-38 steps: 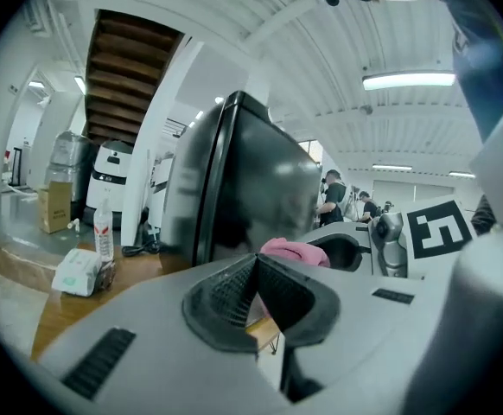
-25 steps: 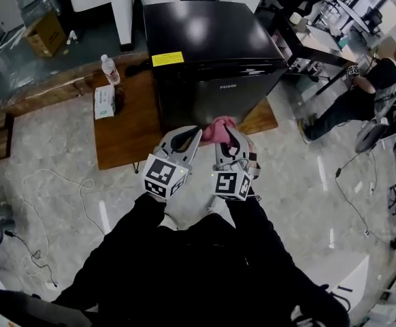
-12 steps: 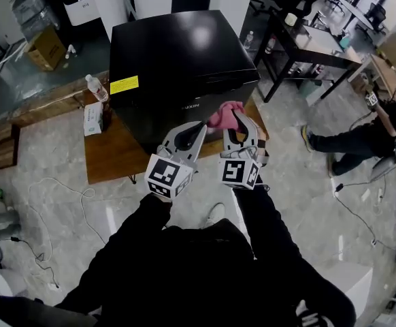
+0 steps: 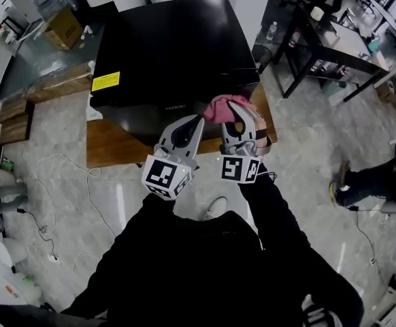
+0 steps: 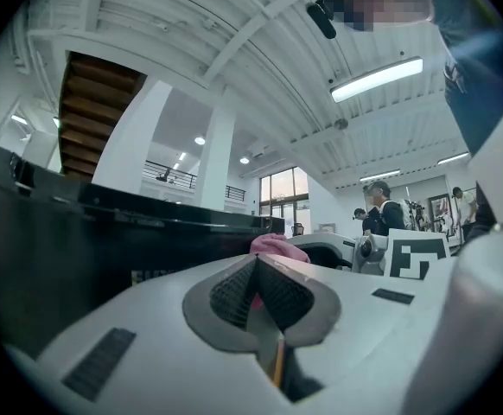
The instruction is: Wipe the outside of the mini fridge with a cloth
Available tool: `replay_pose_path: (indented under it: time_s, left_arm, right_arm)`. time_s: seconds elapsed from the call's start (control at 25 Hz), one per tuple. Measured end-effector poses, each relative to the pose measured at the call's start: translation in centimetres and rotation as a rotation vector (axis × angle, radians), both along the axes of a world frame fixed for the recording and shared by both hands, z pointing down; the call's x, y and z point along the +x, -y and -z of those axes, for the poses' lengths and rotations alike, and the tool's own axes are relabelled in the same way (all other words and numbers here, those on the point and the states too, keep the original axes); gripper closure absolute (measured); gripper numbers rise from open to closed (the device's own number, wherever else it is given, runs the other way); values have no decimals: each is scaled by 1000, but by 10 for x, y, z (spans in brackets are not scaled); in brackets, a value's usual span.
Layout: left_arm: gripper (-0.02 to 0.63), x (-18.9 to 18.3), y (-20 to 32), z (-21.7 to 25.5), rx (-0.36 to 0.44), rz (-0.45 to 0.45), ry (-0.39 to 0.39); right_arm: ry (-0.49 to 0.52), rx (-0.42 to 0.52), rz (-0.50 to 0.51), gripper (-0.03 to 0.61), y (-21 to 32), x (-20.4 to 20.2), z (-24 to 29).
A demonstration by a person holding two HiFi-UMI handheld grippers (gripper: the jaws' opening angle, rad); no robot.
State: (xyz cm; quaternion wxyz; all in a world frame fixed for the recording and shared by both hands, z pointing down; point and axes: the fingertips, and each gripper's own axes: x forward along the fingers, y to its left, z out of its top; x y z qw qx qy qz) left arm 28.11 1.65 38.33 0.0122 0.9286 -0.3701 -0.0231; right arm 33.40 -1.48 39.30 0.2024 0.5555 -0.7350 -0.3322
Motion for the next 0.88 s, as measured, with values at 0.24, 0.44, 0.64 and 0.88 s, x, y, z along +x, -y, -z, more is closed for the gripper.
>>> replay_pose_path:
  time_s: [0.24, 0.44, 0.64, 0.88]
  left_arm:
    - [607, 5, 12, -59, -78, 34, 39]
    - [607, 6, 22, -120, -162, 60, 68]
    - [607, 4, 27, -190, -246, 72, 113]
    - [607, -2, 37, -267, -339, 81, 167]
  right_arm:
    - [-21, -50, 45, 502, 8, 2, -59]
    - [-65, -133, 80, 503, 14, 0, -123]
    - [-124, -200, 133, 503, 16, -7, -196]
    - [-222, -305, 213, 505, 17, -13, -282]
